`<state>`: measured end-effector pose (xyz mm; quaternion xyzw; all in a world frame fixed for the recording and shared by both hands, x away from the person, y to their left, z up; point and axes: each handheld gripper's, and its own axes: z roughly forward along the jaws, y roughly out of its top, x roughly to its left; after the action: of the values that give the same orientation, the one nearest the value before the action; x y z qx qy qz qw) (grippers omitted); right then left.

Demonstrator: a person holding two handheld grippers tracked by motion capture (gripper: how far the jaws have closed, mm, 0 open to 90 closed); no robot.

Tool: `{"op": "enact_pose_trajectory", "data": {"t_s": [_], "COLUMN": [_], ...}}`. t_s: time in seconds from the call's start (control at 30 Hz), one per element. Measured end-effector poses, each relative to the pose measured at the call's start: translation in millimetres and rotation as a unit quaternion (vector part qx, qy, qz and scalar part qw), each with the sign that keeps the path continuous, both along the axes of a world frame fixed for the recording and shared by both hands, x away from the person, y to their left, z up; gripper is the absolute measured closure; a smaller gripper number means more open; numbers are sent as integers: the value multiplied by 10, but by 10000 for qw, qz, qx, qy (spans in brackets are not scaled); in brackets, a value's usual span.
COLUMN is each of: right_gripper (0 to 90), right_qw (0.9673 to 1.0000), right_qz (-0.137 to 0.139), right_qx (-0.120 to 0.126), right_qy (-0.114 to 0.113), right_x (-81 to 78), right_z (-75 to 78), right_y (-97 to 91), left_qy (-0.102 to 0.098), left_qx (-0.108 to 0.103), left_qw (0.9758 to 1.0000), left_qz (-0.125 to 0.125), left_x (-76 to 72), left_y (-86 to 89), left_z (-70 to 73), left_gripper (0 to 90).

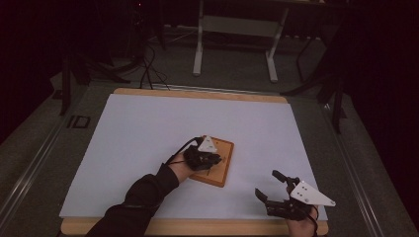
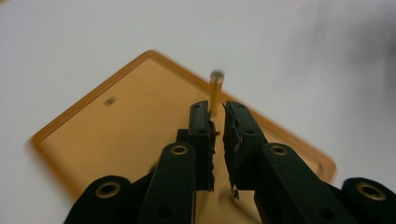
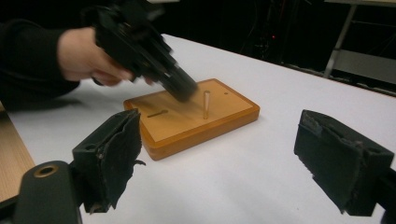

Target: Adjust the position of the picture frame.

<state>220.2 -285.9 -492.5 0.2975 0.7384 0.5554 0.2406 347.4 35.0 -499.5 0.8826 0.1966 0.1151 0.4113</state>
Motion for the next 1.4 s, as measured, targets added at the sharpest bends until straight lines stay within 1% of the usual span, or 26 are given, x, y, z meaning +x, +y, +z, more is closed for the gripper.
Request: {"op": "enact_pose_trajectory", "data": {"t_s": [0.03, 0.1, 0.13, 0.17, 0.2, 0.23, 0.27, 0.3, 0.33, 0.37, 0.4, 0.43, 0.53, 0.57, 0.63, 0.7, 0.73, 0.77, 0.8, 0.87, 0.93, 0.97, 1.1, 1.23, 1.3, 1.4], "right_gripper": [145, 145, 145, 145, 145, 144, 144, 144, 144, 144, 144, 144, 144, 144, 144, 143, 143, 143, 143, 143, 143, 143, 143, 143, 143, 143], "right_qw": [10000, 10000, 10000, 10000, 10000, 10000, 10000, 10000, 9999, 9999, 9999, 9999, 9999, 10000, 10000, 9999, 9999, 9999, 9999, 9999, 9999, 9999, 10000, 10000, 10000, 10000], "right_qz": [2, 15, 16, 19, 14, -10, -45, -58, -51, -51, -74, -71, -62, -36, -30, -55, -73, -73, -80, -81, -82, -94, -63, -54, -55, -36], "right_qx": [-6, 5, 3, 15, 25, 4, -14, -6, 11, 11, 15, 30, 39, 48, 29, 22, 0, 0, 6, 2, 4, -24, -37, -38, -31, -39], "right_qy": [7, 22, 24, 27, 22, -9, -42, -70, -92, -92, -106, -103, -87, -73, -76, -89, -113, -113, -110, -97, -84, -80, -64, -53, -44, -35], "right_x": [-1, 4, 5, 6, 6, 5, 1, 0, 0, 0, -1, 0, 3, 5, 5, 5, 4, 4, 3, 2, 4, 7, 9, 7, 8, 12], "right_z": [0, -3, -3, -4, -4, -1, 1, 4, 7, 7, 8, 9, 5, 4, 3, 3, 5, 5, 4, 3, 1, 0, -3, -3, -6, -8], "right_y": [3, 12, 15, 18, 21, 24, 28, 27, 25, 25, 24, 23, 24, 24, 28, 30, 28, 28, 21, 15, 13, 13, 20, 24, 26, 33], "left_qy": [25, 6, 50, 129, 129, 161, 190, 192, 192, 251, 300, 370, 470, 514, 553, 548, 598, 598, 671, 695, 663, 726, 744, 829, 805, 798], "left_qx": [-70, -105, -139, -146, -146, -120, -89, -10, -10, 26, 88, 85, 172, 140, 157, 268, 281, 281, 327, 377, 401, 347, 446, 356, 401, 435], "left_qw": [10000, 9999, 9998, 9996, 9996, 9995, 9995, 9995, 9995, 9993, 9989, 9988, 9981, 9978, 9975, 9975, 9972, 9972, 9966, 9965, 9965, 9963, 9957, 9954, 9955, 9957], "left_qz": [37, 88, 122, 181, 181, 235, 254, 268, 268, 271, 337, 310, 369, 404, 408, 366, 346, 346, 338, 287, 298, 316, 328, 322, 313, 184], "left_x": [-32, -82, -97, -119, -119, -162, -184, -205, -205, -225, -271, -287, -299, -298, -295, -291, -278, -278, -257, -252, -251, -235, -226, -224, -229, -250], "left_y": [93, 239, 292, 373, 373, 492, 543, 594, 594, 641, 721, 757, 816, 827, 827, 801, 781, 781, 762, 737, 731, 740, 734, 734, 724, 643], "left_z": [24, 54, 60, 66, 66, 55, 42, 27, 27, 7, -43, -70, -136, -162, -178, -216, -250, -250, -284, -303, -308, -314, -349, -365, -364, -360], "left_gripper": [816, 836, 863, 865, 888, 894, 895, 896, 897, 897, 898, 898, 899, 899, 899, 899, 899, 899, 899, 899, 899, 899, 899, 900, 900, 900]}}
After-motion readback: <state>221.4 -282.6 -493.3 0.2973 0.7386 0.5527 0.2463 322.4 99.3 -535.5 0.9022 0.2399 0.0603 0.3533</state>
